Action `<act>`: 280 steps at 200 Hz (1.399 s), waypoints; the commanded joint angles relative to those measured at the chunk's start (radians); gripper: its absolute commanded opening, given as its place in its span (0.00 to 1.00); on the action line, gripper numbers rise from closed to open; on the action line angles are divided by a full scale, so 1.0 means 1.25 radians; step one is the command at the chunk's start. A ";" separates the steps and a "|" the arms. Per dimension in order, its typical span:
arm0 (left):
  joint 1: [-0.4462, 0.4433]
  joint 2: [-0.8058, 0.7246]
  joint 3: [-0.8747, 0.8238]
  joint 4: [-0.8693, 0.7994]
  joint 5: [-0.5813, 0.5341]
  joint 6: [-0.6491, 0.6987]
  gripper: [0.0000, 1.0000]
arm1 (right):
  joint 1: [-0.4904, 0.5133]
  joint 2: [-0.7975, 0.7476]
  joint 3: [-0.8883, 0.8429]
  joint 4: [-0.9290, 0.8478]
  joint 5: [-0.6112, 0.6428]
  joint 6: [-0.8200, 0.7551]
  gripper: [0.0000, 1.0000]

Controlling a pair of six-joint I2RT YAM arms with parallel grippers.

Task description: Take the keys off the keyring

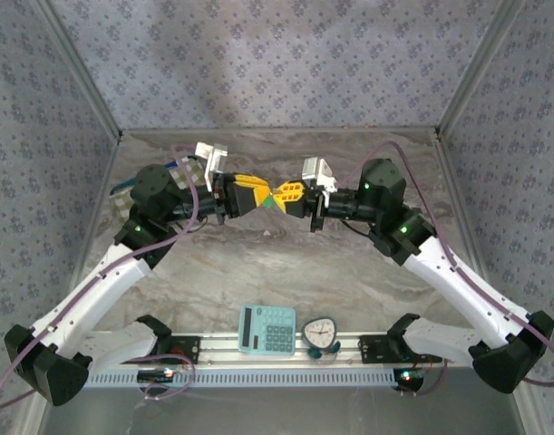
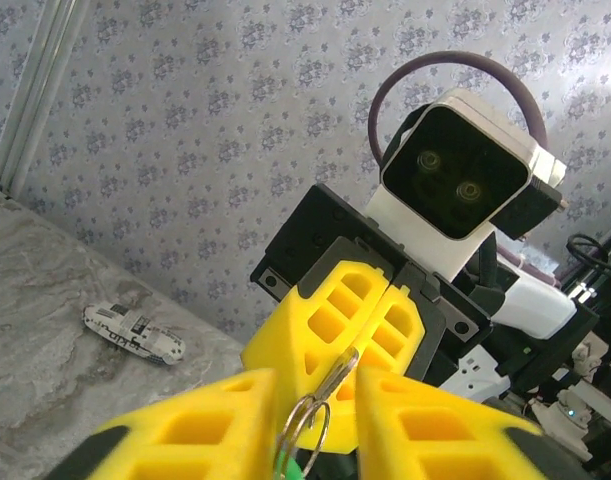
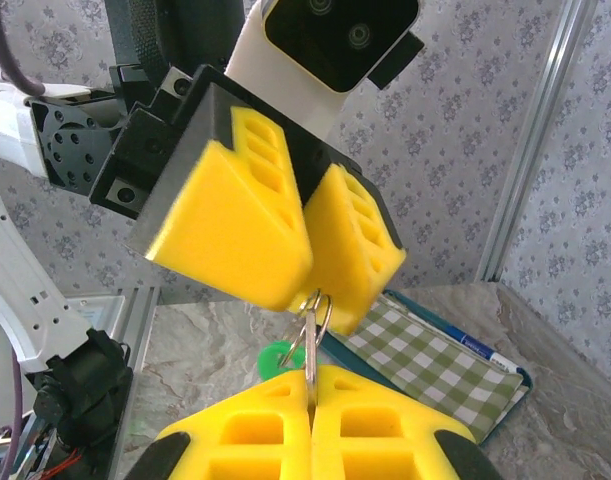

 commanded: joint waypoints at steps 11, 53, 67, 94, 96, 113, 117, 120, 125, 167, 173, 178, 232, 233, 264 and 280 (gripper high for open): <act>-0.006 -0.012 0.026 0.000 0.007 0.017 0.11 | 0.005 -0.004 0.032 -0.004 -0.009 0.003 0.00; -0.003 -0.021 0.023 0.014 -0.016 0.005 0.00 | 0.002 -0.017 0.018 0.004 0.006 -0.001 0.00; 0.001 -0.023 0.018 0.039 -0.021 -0.014 0.00 | 0.002 -0.023 0.010 0.010 0.014 -0.004 0.00; 0.012 -0.029 0.012 0.064 -0.044 -0.045 0.00 | 0.015 -0.036 -0.010 0.015 0.026 -0.031 0.00; 0.014 -0.029 0.011 0.066 -0.046 -0.046 0.00 | 0.017 -0.037 -0.013 0.016 0.029 -0.035 0.00; 0.025 -0.036 0.007 0.074 -0.057 -0.058 0.00 | 0.048 -0.048 -0.037 0.014 0.064 -0.078 0.00; 0.027 -0.038 0.007 0.076 -0.060 -0.061 0.00 | 0.054 -0.048 -0.039 0.010 0.069 -0.085 0.00; 0.029 -0.039 0.007 0.076 -0.061 -0.062 0.00 | 0.058 -0.049 -0.041 0.007 0.072 -0.089 0.00; 0.031 -0.040 0.006 0.076 -0.063 -0.067 0.00 | 0.064 -0.048 -0.041 0.004 0.076 -0.093 0.00; 0.042 -0.049 0.001 0.081 -0.088 -0.077 0.00 | 0.094 -0.056 -0.062 -0.004 0.104 -0.118 0.00; 0.043 -0.051 -0.001 0.074 -0.096 -0.075 0.00 | 0.096 -0.059 -0.067 -0.005 0.109 -0.122 0.00; 0.046 -0.054 -0.003 0.071 -0.100 -0.073 0.00 | 0.100 -0.063 -0.071 -0.008 0.114 -0.124 0.00; 0.054 -0.058 -0.035 0.085 -0.134 -0.098 0.00 | 0.117 -0.086 -0.107 0.010 0.170 -0.115 0.00; 0.054 -0.058 -0.036 0.086 -0.134 -0.099 0.00 | 0.118 -0.086 -0.108 0.011 0.170 -0.115 0.00; 0.054 -0.055 -0.043 0.089 -0.145 -0.104 0.00 | 0.151 -0.072 -0.105 0.014 0.194 -0.131 0.00; 0.055 -0.055 -0.043 0.075 -0.142 -0.092 0.00 | 0.151 -0.064 -0.108 0.023 0.194 -0.127 0.00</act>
